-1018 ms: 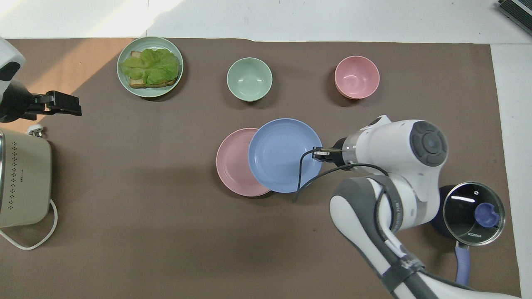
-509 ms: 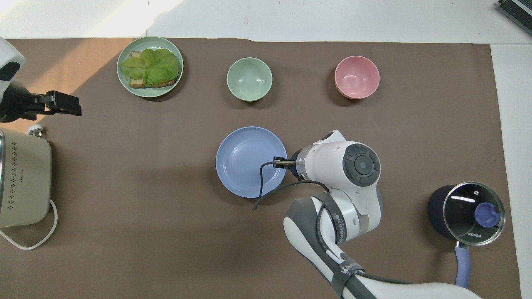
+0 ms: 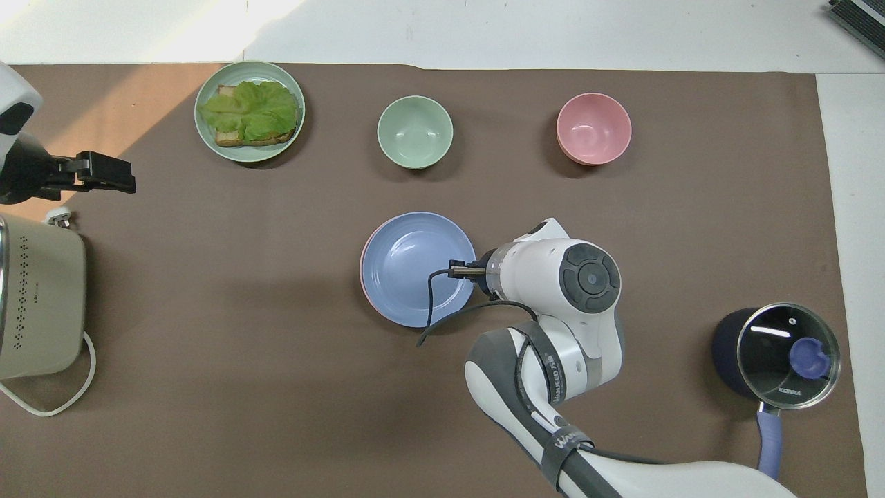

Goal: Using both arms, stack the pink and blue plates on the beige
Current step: 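Open the right gripper and withdraw it from the blue plate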

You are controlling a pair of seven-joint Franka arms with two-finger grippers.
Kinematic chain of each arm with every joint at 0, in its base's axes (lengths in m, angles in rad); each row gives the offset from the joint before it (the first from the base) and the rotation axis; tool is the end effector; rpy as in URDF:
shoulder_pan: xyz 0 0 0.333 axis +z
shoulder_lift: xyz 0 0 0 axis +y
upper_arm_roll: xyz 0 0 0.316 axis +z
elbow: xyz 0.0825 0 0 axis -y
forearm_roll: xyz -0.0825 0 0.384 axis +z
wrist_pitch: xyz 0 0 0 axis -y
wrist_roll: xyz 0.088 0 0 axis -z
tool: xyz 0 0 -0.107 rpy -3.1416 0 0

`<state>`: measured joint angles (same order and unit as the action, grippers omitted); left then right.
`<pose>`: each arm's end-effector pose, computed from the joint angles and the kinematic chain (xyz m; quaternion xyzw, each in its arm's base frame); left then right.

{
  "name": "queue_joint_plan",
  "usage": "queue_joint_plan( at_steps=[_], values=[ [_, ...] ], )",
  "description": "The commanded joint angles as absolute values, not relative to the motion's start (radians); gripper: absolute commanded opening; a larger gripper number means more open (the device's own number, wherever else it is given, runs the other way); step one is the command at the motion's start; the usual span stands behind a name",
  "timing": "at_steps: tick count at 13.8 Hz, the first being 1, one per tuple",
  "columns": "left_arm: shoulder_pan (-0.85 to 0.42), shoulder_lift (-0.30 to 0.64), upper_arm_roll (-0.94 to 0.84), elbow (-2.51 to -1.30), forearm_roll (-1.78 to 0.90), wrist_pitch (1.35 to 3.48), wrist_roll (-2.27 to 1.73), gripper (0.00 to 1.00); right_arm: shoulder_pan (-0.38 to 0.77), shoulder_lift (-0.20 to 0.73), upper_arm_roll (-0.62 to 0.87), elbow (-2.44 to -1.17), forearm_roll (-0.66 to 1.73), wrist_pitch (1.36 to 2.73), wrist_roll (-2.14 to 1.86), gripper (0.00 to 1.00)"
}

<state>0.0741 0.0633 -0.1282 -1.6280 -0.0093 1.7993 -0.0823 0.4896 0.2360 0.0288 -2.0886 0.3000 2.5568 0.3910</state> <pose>0.5916 -0.0306 0.5823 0.9984 0.0152 0.0535 0.0123 0.5238 0.2934 0.3340 -0.9871 0.0523 -0.0589 0.1397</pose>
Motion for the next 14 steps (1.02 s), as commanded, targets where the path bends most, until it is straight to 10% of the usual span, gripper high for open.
queue_joint_plan(
  at_steps=[1,6,14],
  values=[
    [0.077,0.06,-0.13,-1.626,0.011,1.784,-0.083,1.0,0.486,0.242,0.028,-2.074,0.305,2.568,0.399,0.91],
    [0.077,0.06,-0.13,-1.626,0.011,1.786,-0.083,1.0,0.456,0.161,0.009,-2.066,0.275,2.452,0.402,1.0],
    [0.077,0.06,-0.13,-1.626,0.011,1.786,-0.083,1.0,0.103,0.026,0.012,-1.824,0.003,1.955,0.286,1.0]
  ],
)
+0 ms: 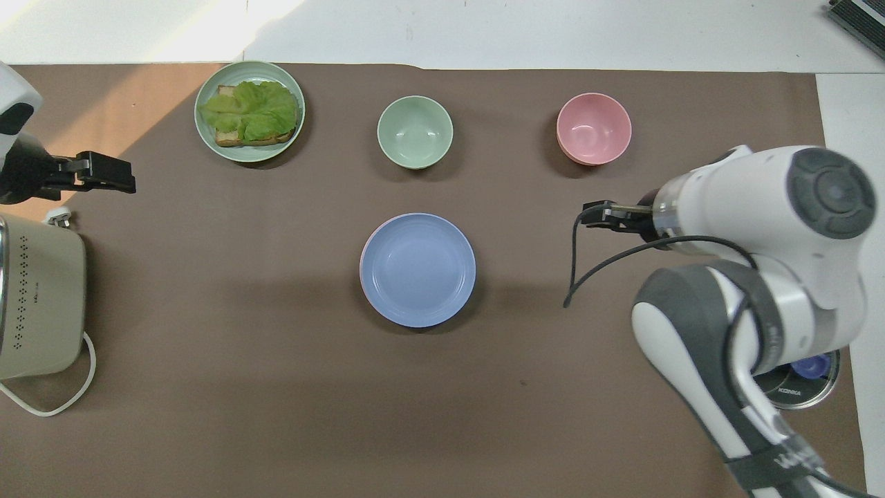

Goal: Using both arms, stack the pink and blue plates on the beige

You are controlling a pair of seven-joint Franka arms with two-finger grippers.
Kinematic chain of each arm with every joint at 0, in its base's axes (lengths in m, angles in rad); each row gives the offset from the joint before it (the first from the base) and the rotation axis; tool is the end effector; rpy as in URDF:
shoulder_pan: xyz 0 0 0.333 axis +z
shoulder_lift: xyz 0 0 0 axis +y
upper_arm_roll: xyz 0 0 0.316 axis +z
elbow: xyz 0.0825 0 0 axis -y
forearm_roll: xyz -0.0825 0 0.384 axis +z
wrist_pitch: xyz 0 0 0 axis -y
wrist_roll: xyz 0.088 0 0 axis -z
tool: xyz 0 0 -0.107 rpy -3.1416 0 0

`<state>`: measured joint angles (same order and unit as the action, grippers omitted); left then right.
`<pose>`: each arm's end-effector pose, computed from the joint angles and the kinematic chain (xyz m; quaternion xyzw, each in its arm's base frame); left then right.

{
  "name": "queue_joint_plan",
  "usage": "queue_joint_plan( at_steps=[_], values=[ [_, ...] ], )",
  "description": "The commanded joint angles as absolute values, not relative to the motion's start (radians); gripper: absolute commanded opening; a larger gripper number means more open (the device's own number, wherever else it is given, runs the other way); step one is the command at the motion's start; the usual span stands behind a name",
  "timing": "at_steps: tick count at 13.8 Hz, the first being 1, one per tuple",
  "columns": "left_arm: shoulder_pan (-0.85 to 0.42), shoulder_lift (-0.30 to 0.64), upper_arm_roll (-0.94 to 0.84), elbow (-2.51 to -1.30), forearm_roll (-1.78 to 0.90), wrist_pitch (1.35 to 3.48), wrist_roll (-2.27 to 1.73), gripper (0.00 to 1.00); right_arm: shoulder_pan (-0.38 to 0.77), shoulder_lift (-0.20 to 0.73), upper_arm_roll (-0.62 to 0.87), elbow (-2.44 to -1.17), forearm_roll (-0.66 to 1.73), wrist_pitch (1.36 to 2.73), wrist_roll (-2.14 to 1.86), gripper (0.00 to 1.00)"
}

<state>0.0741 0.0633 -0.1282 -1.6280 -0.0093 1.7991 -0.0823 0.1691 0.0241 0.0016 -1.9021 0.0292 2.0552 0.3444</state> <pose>0.5915 -0.0306 0.5823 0.9984 0.0152 0.0534 0.0123 0.5711 0.1000 0.4959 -0.9935 0.0925 -0.0589 0.0293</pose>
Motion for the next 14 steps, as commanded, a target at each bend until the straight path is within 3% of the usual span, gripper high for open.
queue_joint_plan(
  at_steps=[1,4,10,14],
  values=[
    [0.077,0.06,-0.13,-1.626,0.011,1.784,-0.083,1.0,0.065,0.02,0.012,-1.777,0.003,1.887,0.252,1.0],
    [0.077,0.06,-0.13,-1.626,0.011,1.786,-0.083,1.0,0.008,0.009,0.008,-1.669,-0.005,1.714,0.172,1.0],
    [0.077,0.06,-0.13,-1.626,0.011,1.786,-0.083,1.0,-0.018,0.028,0.012,-1.499,-0.058,1.517,0.15,1.0],
    [0.077,0.06,-0.13,-1.626,0.011,1.786,-0.083,1.0,-0.011,0.002,0.014,-1.506,-0.041,1.505,0.15,1.0]
  ],
)
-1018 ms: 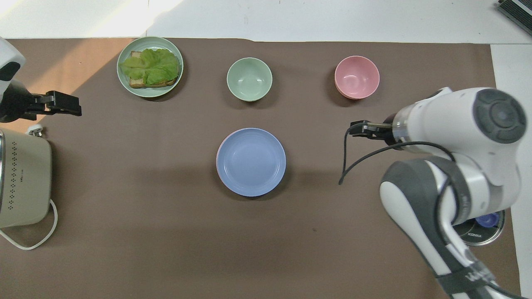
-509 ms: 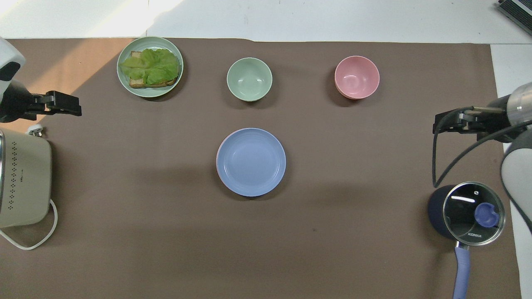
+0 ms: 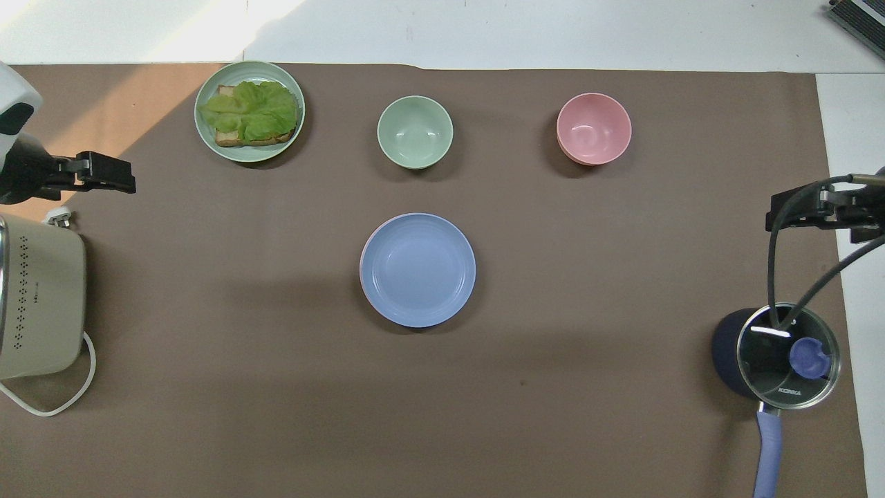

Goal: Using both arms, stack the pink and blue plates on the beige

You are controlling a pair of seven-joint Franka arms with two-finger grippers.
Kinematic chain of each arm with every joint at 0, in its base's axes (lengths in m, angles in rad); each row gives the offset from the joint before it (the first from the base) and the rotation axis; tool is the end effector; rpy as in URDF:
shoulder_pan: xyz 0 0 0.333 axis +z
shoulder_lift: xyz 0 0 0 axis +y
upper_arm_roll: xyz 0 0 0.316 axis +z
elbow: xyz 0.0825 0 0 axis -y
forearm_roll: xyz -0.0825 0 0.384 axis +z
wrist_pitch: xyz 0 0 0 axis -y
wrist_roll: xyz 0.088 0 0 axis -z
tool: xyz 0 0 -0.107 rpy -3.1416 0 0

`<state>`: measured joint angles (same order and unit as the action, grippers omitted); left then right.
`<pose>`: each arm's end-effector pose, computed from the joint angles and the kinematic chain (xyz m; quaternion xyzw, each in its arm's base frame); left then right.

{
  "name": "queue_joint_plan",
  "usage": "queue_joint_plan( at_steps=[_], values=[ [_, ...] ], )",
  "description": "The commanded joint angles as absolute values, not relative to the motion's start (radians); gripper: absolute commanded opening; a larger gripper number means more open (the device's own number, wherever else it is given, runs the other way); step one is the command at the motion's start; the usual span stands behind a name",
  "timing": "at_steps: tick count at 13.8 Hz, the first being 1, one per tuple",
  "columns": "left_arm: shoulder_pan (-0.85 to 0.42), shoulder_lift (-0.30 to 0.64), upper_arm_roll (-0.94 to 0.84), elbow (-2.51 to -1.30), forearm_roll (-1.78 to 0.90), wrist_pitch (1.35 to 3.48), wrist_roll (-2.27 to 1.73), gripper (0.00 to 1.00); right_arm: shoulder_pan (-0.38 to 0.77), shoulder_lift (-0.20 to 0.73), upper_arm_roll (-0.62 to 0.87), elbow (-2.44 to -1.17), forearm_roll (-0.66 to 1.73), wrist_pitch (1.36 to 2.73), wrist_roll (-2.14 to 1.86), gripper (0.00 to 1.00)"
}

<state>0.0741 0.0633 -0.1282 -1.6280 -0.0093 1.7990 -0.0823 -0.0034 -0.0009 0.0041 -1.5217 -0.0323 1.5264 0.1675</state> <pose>0.5915 -0.0306 0.5823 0.9984 0.0152 0.0534 0.0123 0.5502 -0.0032 0.6442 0.9963 -0.0841 0.0041 0.0158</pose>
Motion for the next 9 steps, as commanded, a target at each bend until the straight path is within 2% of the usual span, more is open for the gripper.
queue_joint_plan(
  at_steps=[1,9],
  values=[
    [0.077,0.06,-0.13,-1.626,0.011,1.786,-0.083,1.0,-0.011,0.0,0.012,-1.508,-0.041,1.503,0.147,1.0],
    [0.077,0.06,-0.13,-1.626,0.011,1.786,-0.083,1.0,-0.012,-0.008,0.012,-1.523,-0.038,1.502,0.146,1.0]
  ],
)
